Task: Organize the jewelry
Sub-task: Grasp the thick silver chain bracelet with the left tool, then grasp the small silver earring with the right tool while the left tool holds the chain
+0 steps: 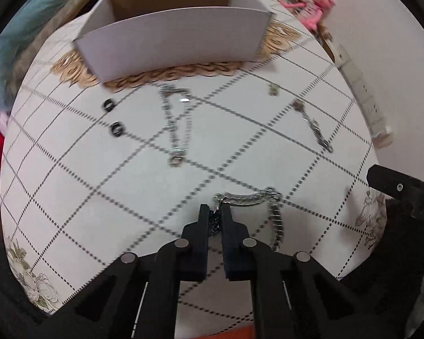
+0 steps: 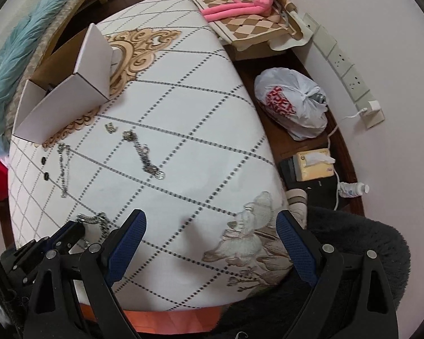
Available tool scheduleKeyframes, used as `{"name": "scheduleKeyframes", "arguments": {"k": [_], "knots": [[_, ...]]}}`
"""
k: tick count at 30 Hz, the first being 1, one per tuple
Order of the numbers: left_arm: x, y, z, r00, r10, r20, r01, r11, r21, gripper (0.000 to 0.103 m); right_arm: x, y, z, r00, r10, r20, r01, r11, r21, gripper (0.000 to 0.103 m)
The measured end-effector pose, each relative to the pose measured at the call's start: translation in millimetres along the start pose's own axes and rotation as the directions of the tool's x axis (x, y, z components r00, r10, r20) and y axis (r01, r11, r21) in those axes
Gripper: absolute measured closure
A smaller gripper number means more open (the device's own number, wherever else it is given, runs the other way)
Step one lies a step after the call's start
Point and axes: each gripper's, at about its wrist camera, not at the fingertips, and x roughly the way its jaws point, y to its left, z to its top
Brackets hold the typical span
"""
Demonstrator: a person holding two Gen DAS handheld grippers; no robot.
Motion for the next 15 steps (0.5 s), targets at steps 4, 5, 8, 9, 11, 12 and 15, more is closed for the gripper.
{"name": "scheduleKeyframes", "arguments": {"k": [4,5,8,9,11,12,15], "knots": [[-13,29,2,1.0,0.008,0.03,-0.006,0.998,-0.056,0.101,-1,10,7,0.999,0.052,0.013,-0.052,0.999,-0.012,0.009],[-16,37,4,0.999,0.01,0.037,-0.007,0.998,-0.07,0.101,-1,12,8,0.998,0.067,0.016,-0.066,0.998,-0.016,0.009],[-31,57,5,0.998,0.017,0.066,-0.01,0.995,-0.103,0.101,2,25,19,0.994,0.099,0.033,-0.098,0.994,-0.044,0.009],[-34,65,6,0.997,0.018,0.073,-0.01,0.994,-0.106,0.101,3,30,23,0.993,0.106,0.043,-0.104,0.993,-0.058,0.01],[-41,72,5,0.996,0.011,0.084,-0.002,0.993,-0.115,0.101,9,43,33,0.991,0.116,0.059,-0.11,0.989,-0.095,0.024],[-42,74,5,0.996,0.011,0.092,0.0,0.992,-0.123,0.101,14,50,38,0.991,0.118,0.057,-0.111,0.987,-0.116,0.027],[-45,79,2,0.997,0.014,0.071,-0.004,0.99,-0.138,0.098,30,66,50,0.993,0.1,0.058,-0.089,0.982,-0.165,0.038]]}}
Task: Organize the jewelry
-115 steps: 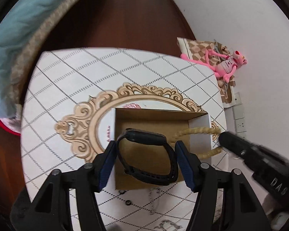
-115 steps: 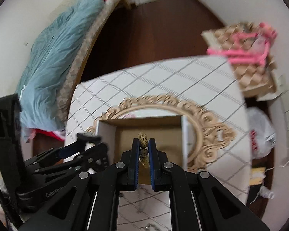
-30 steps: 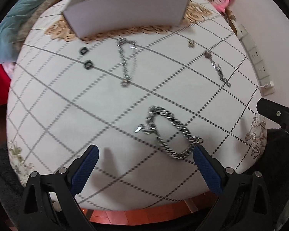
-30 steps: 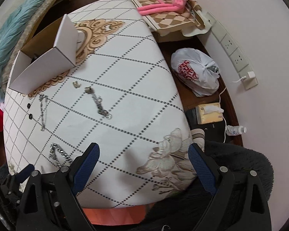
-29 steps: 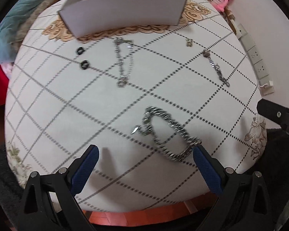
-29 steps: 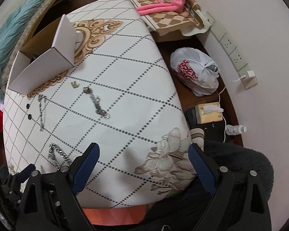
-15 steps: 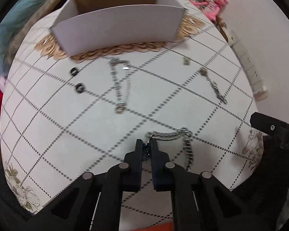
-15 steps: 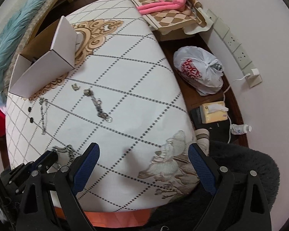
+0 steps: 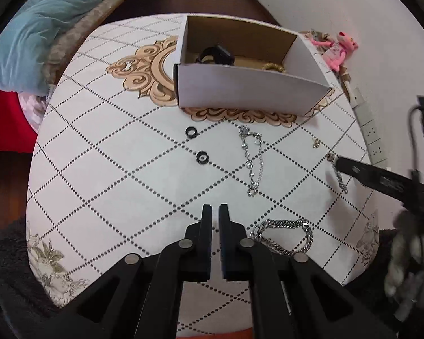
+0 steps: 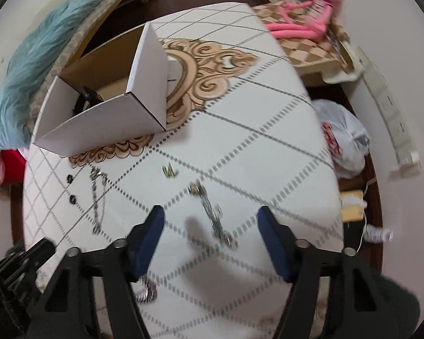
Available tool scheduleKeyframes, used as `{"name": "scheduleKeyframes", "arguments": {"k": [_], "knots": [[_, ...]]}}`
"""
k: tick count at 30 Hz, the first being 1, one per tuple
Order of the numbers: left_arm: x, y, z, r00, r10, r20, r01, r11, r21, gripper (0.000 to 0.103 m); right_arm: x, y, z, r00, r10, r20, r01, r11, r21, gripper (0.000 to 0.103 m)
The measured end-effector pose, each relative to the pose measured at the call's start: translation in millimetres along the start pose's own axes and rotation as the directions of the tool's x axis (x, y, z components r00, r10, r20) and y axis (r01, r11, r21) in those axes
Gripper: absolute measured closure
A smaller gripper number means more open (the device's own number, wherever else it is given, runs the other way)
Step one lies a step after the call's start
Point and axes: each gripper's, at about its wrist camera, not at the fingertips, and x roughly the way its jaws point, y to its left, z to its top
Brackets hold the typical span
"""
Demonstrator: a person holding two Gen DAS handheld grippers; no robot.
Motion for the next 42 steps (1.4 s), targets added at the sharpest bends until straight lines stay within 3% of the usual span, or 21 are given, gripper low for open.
{"name": "scheduleKeyframes", "arguments": {"k": [2,3,5,6,7,8,9,10,15,22,24,26,27,29,34,42], "knots": [[5,-2,-4,1.0,-0.009,-0.026,0.008,1.0,-0.013,0.096,13,7,6,1.0,-0.015,-0.001,0.015,0.999,-0.029,0.053],[7,-6,-1,0.999,-0.003,-0.034,0.003,1.0,-0.014,0.096,17,11,7,1.0,-0.024,0.004,0.024,0.999,-0.046,0.054],[13,-10,2,0.999,0.032,-0.044,-0.032,0.999,-0.011,0.095,18,18,6,0.998,-0.043,0.041,0.046,0.996,-0.081,0.092],[15,-11,2,0.998,0.042,-0.048,-0.042,0.999,-0.008,0.093,18,19,6,0.997,-0.051,0.049,0.055,0.995,-0.082,0.091],[17,-12,1,0.998,0.047,-0.052,-0.048,0.999,-0.009,0.077,18,18,5,0.998,-0.038,0.054,0.042,0.996,-0.078,0.092],[18,-12,1,0.997,0.05,-0.054,-0.051,0.999,-0.007,0.035,17,16,4,0.998,-0.031,0.055,0.035,0.997,-0.074,0.092],[19,-12,1,0.997,0.05,-0.055,-0.05,0.999,-0.005,0.016,16,14,1,0.998,-0.022,0.05,0.025,0.998,-0.064,0.092],[19,-12,1,0.998,0.04,-0.046,-0.04,0.999,-0.004,0.008,13,11,-2,0.999,-0.008,0.045,0.01,0.998,-0.054,0.092],[25,-20,-3,0.998,0.006,-0.061,-0.006,1.0,0.012,0.008,-11,-9,-26,0.997,0.051,0.058,-0.052,0.999,0.017,0.092],[46,-53,-9,0.995,0.022,-0.096,-0.009,0.991,0.137,0.011,-26,-21,-56,0.996,0.056,0.071,-0.06,0.996,0.064,0.092],[51,-61,-11,0.995,0.035,-0.095,-0.017,0.984,0.179,0.035,-26,-26,-58,0.996,0.057,0.069,-0.063,0.995,0.079,0.092],[52,-71,-14,0.995,0.081,-0.064,-0.063,0.969,0.239,0.054,-27,-27,-58,0.996,0.055,0.073,-0.062,0.994,0.089,0.092],[50,-75,-16,0.996,0.071,-0.05,-0.055,0.962,0.267,0.062,-27,-27,-58,0.996,0.053,0.074,-0.06,0.994,0.092,0.092],[49,-81,-16,0.997,0.063,-0.04,-0.049,0.956,0.289,0.098,-27,-28,-56,0.996,0.053,0.074,-0.06,0.993,0.099,0.092],[48,-81,-12,0.998,-0.008,-0.064,0.023,0.97,0.244,0.1,-30,-26,-54,0.995,0.054,0.083,-0.063,0.993,0.099,0.092],[5,-52,0,0.993,-0.116,-0.003,0.115,0.984,0.133,0.101,-56,-26,-48,0.987,0.095,0.133,-0.11,0.988,0.107,0.092]]}}
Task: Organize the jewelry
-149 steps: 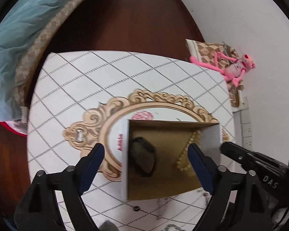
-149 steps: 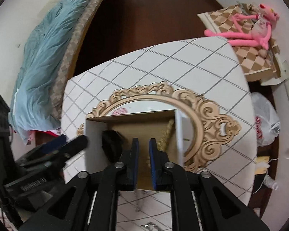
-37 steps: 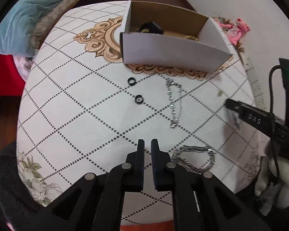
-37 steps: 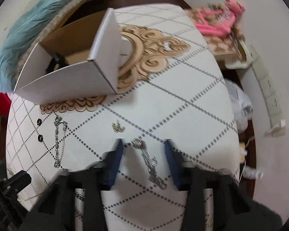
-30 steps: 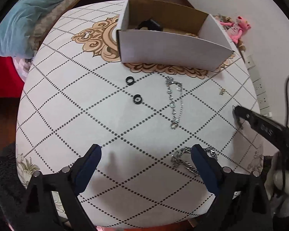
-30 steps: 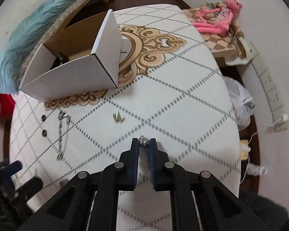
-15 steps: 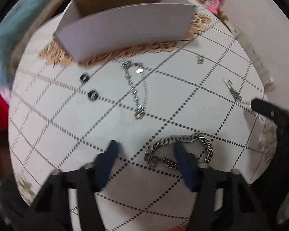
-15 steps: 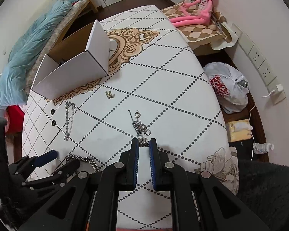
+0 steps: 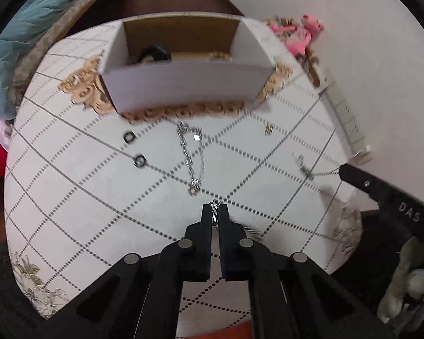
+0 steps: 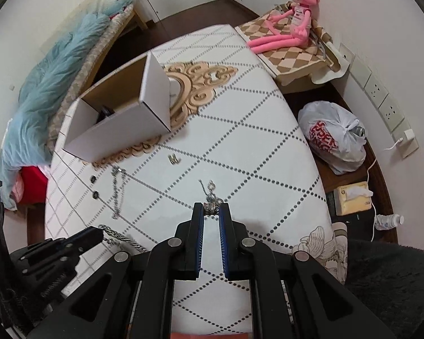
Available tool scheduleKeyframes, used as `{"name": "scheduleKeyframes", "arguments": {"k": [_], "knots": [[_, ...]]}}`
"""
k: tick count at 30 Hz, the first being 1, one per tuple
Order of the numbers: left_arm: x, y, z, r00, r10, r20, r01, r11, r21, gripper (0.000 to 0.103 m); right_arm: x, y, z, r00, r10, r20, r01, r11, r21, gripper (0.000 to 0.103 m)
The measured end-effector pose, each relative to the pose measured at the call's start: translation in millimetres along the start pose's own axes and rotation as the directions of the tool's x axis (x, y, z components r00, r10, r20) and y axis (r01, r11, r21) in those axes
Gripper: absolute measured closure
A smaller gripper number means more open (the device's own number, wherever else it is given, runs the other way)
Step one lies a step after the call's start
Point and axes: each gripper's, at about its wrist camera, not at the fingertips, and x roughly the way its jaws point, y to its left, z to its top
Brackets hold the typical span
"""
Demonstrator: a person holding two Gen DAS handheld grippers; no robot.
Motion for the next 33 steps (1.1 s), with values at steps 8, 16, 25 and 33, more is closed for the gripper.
{"name": "scheduleKeyframes", "arguments": {"k": [8,16,25,33], "knots": [[-30,4,22,0.996,-0.036,0.084,0.038,0.999,-0.017,0.102,-22,16,15,0.997,0.064,0.033,-0.063,0.998,-0.015,0.092],[-36,15,30,0.992,-0.093,0.081,0.099,0.992,-0.074,0.096,-40,34,33,0.993,0.09,0.077,-0.086,0.995,-0.053,0.092],[44,-1,-7,0.994,-0.047,-0.098,0.036,0.994,-0.106,0.033,-17,12,9,0.999,0.035,0.016,-0.035,0.999,-0.007,0.092],[62,-42,-13,0.987,0.153,-0.056,-0.147,0.984,0.096,0.039,-10,-13,1,1.0,0.0,0.002,0.0,0.999,0.041,0.092]]}}
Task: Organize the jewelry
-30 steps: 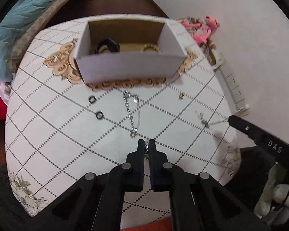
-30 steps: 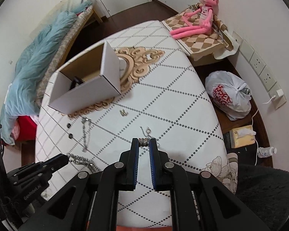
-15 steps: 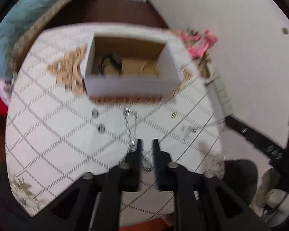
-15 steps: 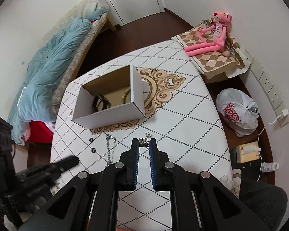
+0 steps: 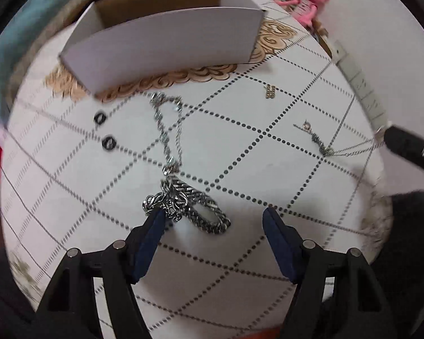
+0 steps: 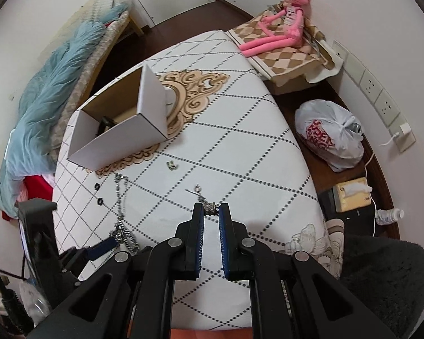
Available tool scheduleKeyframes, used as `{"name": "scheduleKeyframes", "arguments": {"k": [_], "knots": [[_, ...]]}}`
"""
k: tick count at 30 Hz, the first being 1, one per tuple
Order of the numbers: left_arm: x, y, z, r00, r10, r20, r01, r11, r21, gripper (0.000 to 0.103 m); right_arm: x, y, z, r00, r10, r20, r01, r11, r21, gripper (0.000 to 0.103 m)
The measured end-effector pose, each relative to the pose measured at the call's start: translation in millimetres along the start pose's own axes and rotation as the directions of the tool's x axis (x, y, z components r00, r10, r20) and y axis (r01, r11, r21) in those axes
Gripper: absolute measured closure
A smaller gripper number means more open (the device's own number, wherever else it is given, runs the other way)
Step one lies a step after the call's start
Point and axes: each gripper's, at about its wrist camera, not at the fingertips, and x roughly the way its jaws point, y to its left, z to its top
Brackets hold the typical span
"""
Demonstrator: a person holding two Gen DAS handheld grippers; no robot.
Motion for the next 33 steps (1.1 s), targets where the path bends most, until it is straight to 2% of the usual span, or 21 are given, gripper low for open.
{"name": "scheduleKeyframes", "arguments": {"k": [1,2,3,4,8,11,17,24,27,28,30,31,33], "knots": [[-1,-3,0,0.999,0.029,0.018,-0.03,0.999,0.021,0.048,1,-1,0,1.0,-0.002,-0.001,0.002,1.0,0.003,0.092],[-5,-4,0,0.999,0.02,0.042,-0.022,0.999,0.036,0.071,1,-2,0,1.0,-0.002,-0.002,0.002,1.0,0.005,0.092],[-7,-4,1,0.999,0.019,0.05,-0.021,0.999,0.042,0.086,2,-1,0,1.0,-0.002,-0.003,0.002,1.0,0.006,0.092],[-8,-2,4,0.999,-0.002,0.044,0.001,0.999,0.044,0.089,3,-1,-1,1.0,-0.001,-0.003,0.001,1.0,0.006,0.092],[-13,12,7,0.997,-0.067,0.04,0.067,0.998,-0.019,0.092,4,3,-1,1.0,0.004,-0.004,-0.004,1.0,-0.001,0.092],[-20,27,6,0.993,-0.112,0.048,0.115,0.991,-0.068,0.1,0,8,0,1.0,0.015,0.006,-0.015,1.0,-0.007,0.092],[-51,58,-2,0.979,-0.179,0.096,0.191,0.973,-0.131,0.103,-14,17,7,0.999,0.04,0.035,-0.039,0.999,-0.022,0.092],[-83,89,-1,0.965,-0.209,0.157,0.235,0.958,-0.166,0.103,-17,26,9,0.997,0.068,0.037,-0.067,0.997,-0.025,0.092],[-70,89,4,0.955,-0.248,0.164,0.279,0.939,-0.202,0.1,-17,30,8,0.997,0.072,0.034,-0.071,0.997,-0.033,0.092],[-64,90,6,0.959,-0.25,0.136,0.275,0.937,-0.215,0.098,-16,31,8,0.997,0.072,0.033,-0.071,0.997,-0.036,0.092],[-48,85,9,0.969,-0.235,0.077,0.247,0.941,-0.233,0.086,-15,32,7,0.997,0.067,0.033,-0.066,0.997,-0.04,0.092],[-36,83,11,0.971,-0.236,0.042,0.239,0.941,-0.241,0.065,-15,32,6,0.997,0.066,0.032,-0.065,0.997,-0.039,0.092],[-24,78,13,0.972,-0.235,0.021,0.233,0.945,-0.23,0.043,-13,30,6,0.998,0.06,0.032,-0.059,0.998,-0.037,0.092]]}}
